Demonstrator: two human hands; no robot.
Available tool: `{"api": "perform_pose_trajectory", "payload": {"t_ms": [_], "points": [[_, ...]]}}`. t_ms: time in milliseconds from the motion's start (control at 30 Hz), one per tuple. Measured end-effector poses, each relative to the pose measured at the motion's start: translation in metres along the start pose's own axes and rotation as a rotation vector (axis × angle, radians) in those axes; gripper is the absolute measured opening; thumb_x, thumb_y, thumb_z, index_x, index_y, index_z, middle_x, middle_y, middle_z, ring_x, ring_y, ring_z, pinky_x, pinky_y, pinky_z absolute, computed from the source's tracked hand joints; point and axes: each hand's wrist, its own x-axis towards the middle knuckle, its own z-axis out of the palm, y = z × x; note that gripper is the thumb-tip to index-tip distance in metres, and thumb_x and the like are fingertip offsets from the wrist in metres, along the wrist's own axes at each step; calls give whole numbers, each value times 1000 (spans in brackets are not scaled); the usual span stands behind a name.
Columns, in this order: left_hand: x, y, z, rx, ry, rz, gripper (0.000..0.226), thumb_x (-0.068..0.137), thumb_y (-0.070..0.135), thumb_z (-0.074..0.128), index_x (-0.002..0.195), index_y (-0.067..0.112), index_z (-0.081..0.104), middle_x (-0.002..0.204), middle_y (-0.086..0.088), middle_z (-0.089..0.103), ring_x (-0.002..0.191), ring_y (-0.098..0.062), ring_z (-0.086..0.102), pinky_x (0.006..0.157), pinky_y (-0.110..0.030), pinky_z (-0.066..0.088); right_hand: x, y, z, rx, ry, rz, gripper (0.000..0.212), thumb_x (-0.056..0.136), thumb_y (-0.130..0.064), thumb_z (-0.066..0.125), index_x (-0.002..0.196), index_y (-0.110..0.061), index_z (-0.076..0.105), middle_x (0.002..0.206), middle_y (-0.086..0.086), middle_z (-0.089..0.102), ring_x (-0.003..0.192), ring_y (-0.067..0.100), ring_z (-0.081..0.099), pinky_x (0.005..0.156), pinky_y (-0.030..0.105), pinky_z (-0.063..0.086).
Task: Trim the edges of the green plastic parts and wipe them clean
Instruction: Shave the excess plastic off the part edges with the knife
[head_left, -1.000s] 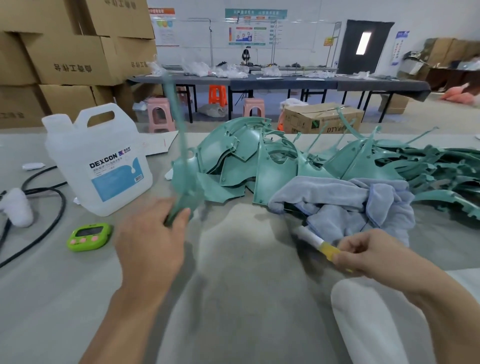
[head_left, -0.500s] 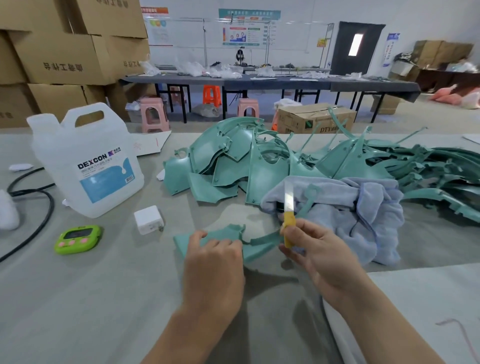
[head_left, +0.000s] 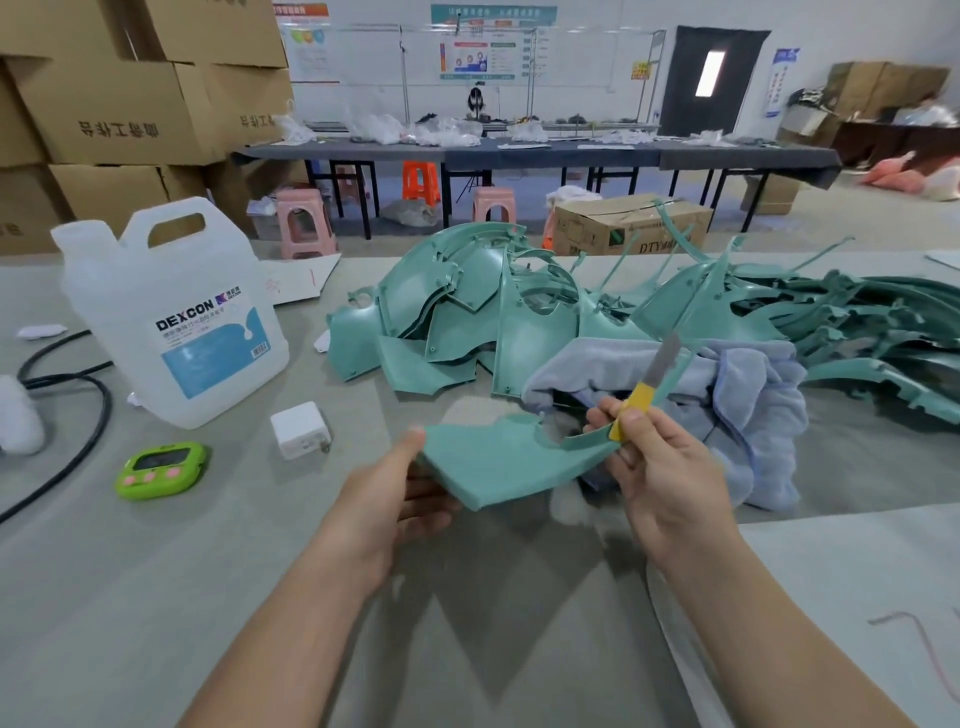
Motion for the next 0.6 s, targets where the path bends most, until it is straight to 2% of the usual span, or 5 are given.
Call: {"api": "perform_pose_trajectory", "payload": {"t_ms": [100,200,333,500,600], "points": [[0,1,0,-141,-163,-62,31,99,39,58,109,13,70,96,-7,79,75,-16,76,50,-27,55,-5,9,2,-119,-113,13,23,100,-8,57,90,-7,77,100,7,78,92,16,74,82,29,62],[7,-6,4,-135,-12,17,16,91,13,68,106,7,68,83,-3,79,66,-14,74,57,-28,50,-5,9,0,-236,-79,17,30,100,-10,60,76,-13,79,86,-2,77,80,18,70,71,24,61],[12,-7,5,-215,194,156,12,88,10,69,101,12,67,77,3,78,68,-14,73,51,-27,49,-7,-1,-12,-659,6,-189,29,98,-11,64,76,-25,78,63,0,67,60,12,55,61,27,49],[9,-2,3,-404,171,60,7,91,9,67,97,11,64,65,1,73,48,-7,65,36,-16,42,-40,3,4,-933,-438,-263,20,95,-15,67,78,-24,72,69,4,69,58,17,57,57,30,48],[7,1,-2,-474,122,6,2,92,9,65,93,9,63,61,-1,68,38,-6,56,32,-12,38,-55,14,12,-1088,-551,-296,16,95,-21,68,79,-25,69,66,1,63,57,14,53,55,21,42]]}}
